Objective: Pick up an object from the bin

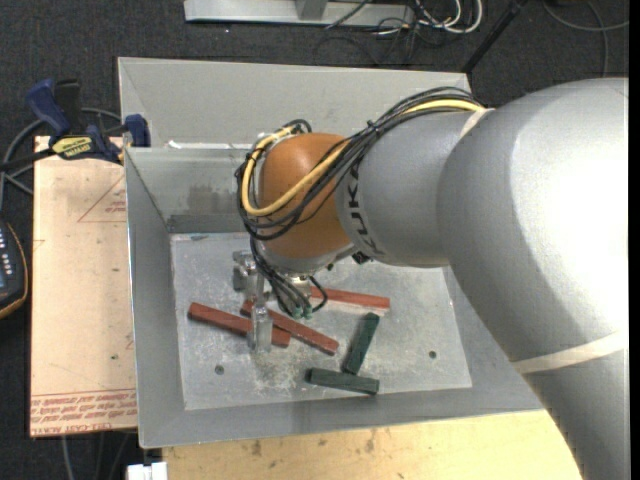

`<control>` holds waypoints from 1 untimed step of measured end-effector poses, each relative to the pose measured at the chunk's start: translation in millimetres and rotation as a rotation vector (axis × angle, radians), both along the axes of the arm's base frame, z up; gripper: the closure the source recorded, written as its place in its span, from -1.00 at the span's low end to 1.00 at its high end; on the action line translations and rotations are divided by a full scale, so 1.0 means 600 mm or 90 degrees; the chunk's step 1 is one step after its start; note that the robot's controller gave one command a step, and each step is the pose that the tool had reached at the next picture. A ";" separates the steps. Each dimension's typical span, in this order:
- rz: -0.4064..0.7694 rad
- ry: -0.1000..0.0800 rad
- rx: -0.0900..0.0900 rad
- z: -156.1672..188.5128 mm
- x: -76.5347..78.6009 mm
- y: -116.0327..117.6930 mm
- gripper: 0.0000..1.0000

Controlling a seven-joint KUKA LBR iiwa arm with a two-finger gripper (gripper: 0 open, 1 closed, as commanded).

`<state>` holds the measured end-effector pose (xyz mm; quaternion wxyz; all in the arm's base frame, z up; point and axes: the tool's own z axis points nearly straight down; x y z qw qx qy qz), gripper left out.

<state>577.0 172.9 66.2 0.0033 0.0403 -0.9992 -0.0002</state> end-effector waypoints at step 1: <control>0.000 -0.009 0.003 0.014 0.008 0.002 1.00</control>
Offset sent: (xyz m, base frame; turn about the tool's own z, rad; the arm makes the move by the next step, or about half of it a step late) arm 0.0000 0.0000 0.0000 0.0000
